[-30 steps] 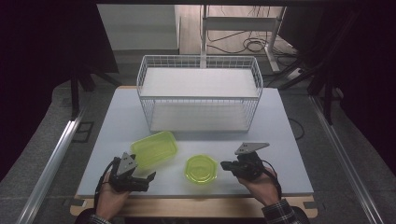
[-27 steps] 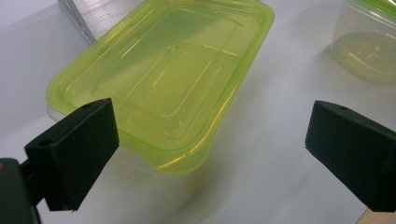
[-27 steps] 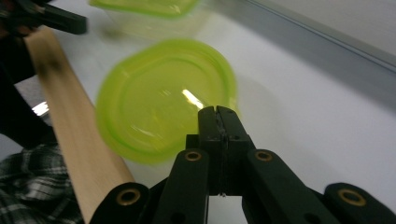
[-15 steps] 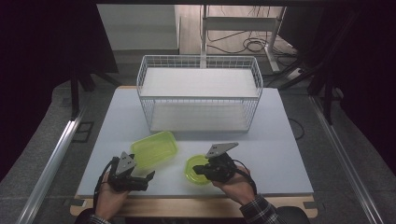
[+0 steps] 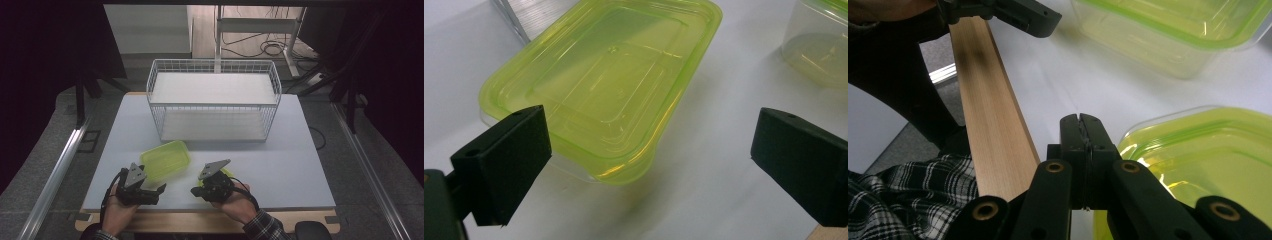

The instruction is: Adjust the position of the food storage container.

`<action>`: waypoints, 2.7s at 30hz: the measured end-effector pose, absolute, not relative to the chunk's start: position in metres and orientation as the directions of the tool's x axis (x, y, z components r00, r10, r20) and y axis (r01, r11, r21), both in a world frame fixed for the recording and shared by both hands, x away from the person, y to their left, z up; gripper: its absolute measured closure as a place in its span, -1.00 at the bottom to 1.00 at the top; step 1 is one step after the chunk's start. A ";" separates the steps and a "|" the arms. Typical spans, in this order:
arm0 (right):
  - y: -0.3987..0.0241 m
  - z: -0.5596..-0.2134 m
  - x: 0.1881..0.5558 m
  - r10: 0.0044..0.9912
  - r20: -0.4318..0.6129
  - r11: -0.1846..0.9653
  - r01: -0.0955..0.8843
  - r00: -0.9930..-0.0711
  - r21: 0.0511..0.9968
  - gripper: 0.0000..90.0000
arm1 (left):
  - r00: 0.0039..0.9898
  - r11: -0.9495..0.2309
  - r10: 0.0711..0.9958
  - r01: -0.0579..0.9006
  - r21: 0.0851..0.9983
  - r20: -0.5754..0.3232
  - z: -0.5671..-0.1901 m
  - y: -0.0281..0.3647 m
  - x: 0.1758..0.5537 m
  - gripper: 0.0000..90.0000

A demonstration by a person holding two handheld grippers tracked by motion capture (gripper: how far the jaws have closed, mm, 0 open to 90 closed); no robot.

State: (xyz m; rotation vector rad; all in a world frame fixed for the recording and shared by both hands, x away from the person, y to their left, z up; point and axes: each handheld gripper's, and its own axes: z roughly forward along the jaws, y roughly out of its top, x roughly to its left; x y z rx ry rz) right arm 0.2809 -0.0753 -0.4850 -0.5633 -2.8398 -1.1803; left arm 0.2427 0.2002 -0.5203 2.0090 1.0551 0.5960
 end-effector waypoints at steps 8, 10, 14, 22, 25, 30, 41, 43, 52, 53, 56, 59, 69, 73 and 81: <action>-0.094 -0.485 0.288 0.363 0.143 0.642 0.358 -0.921 0.678 0.98 | 0.552 -0.365 0.832 0.475 0.801 0.052 -0.521 0.199 0.243 -0.95; -0.102 -0.485 0.290 0.382 0.132 0.640 0.366 -0.914 0.675 0.98 | 0.552 -0.367 0.832 0.476 0.799 0.053 -0.521 0.199 0.243 -0.95; -0.119 -0.485 0.297 0.424 0.139 0.614 0.397 -0.895 0.682 0.98 | 0.553 -0.371 0.832 0.479 0.795 0.055 -0.522 0.198 0.243 -0.95; -0.118 -0.471 0.304 0.439 0.141 0.586 0.401 -0.887 0.704 0.96 | 0.555 -0.375 0.830 0.476 0.795 0.059 -0.521 0.197 0.243 -0.95; -0.107 -0.468 0.312 0.433 0.118 0.598 0.383 -0.893 0.704 0.96 | 0.557 -0.376 0.829 0.475 0.796 0.060 -0.521 0.197 0.243 -0.95; -0.094 -0.477 0.325 0.441 0.072 0.646 0.372 -0.895 0.666 0.97 | 0.555 -0.375 0.830 0.477 0.795 0.059 -0.521 0.197 0.243 -0.95; -0.132 -0.476 0.337 0.526 0.070 0.604 0.430 -0.848 0.671 0.97 | 0.550 -0.369 0.833 0.482 0.795 0.054 -0.521 0.197 0.244 -0.95; -0.143 -0.476 0.338 0.548 0.069 0.592 0.445 -0.834 0.672 0.97 | 0.549 -0.367 0.834 0.483 0.795 0.052 -0.521 0.197 0.244 -0.95; -0.188 -0.477 0.347 0.642 0.058 0.537 0.503 -0.764 0.677 0.96 | 0.541 -0.352 0.840 0.497 0.793 0.033 -0.521 0.198 0.244 -0.95; -0.192 -0.477 0.348 0.651 0.061 0.529 0.510 -0.756 0.678 0.96 | 0.540 -0.348 0.841 0.499 0.794 0.029 -0.521 0.198 0.244 -0.95; -0.206 -0.477 0.351 0.679 0.060 0.508 0.527 -0.732 0.681 0.96 | 0.536 -0.336 0.844 0.510 0.792 0.013 -0.520 0.199 0.245 -0.95; -0.218 -0.477 0.354 0.703 0.057 0.488 0.539 -0.708 0.686 0.96 | 0.531 -0.323 0.848 0.523 0.789 -0.005 -0.519 0.199 0.245 -0.94; -0.256 -0.478 0.363 0.789 0.041 0.419 0.587 -0.612 0.693 0.95 | 0.524 -0.321 0.852 0.538 0.779 -0.011 -0.518 0.199 0.245 -0.92; -0.258 -0.478 0.362 0.801 0.043 0.406 0.593 -0.598 0.695 0.93 | 0.518 -0.318 0.855 0.543 0.777 -0.012 -0.514 0.201 0.245 -0.93; -0.245 -0.476 0.356 0.773 0.043 0.425 0.567 -0.633 0.706 0.93 | 0.490 -0.266 0.871 0.525 0.808 -0.032 -0.498 0.226 0.246 -0.28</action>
